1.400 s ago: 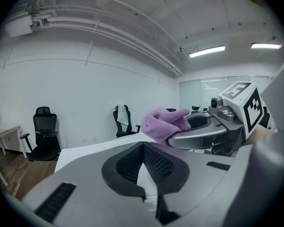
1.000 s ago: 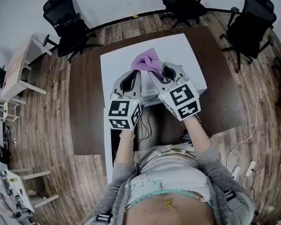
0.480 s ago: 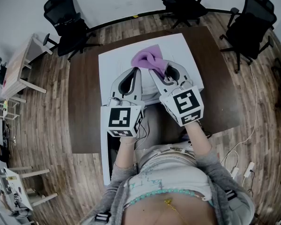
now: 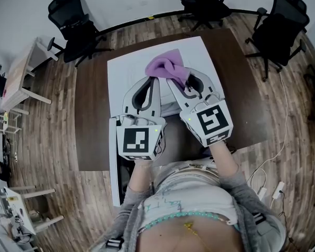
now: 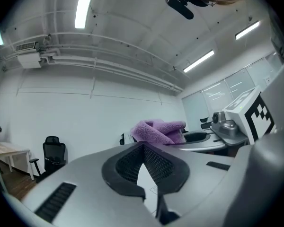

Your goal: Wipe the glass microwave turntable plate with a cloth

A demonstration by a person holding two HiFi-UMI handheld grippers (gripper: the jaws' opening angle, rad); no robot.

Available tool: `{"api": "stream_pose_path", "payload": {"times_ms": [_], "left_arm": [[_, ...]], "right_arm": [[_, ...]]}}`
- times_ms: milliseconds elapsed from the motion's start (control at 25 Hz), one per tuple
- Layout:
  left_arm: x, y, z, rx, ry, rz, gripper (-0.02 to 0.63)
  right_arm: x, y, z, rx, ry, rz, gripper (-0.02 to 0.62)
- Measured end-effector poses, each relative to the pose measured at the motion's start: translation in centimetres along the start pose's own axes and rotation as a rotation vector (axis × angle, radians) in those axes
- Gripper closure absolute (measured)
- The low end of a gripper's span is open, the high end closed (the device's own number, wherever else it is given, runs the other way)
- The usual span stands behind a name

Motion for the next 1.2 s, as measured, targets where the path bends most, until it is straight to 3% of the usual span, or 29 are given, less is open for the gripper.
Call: {"api": "stream_pose_path", "payload": {"times_ms": [1200], "left_arm": [[-1.7,0.4,-0.9,-0.006,-0.024,0.023,0.595]], "right_arm": [[-1.7,1.5,0.5,-0.020,0.012,0.032,0.485]]}}
Point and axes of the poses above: the fingertips, and each gripper's own axes: y backward along the fingers, z to its left, x out of its underside, the point moved 6 cm from there along y, backward along the fingers, and after that the axes turned 6 degrees about -y, right-handed, at the moved point
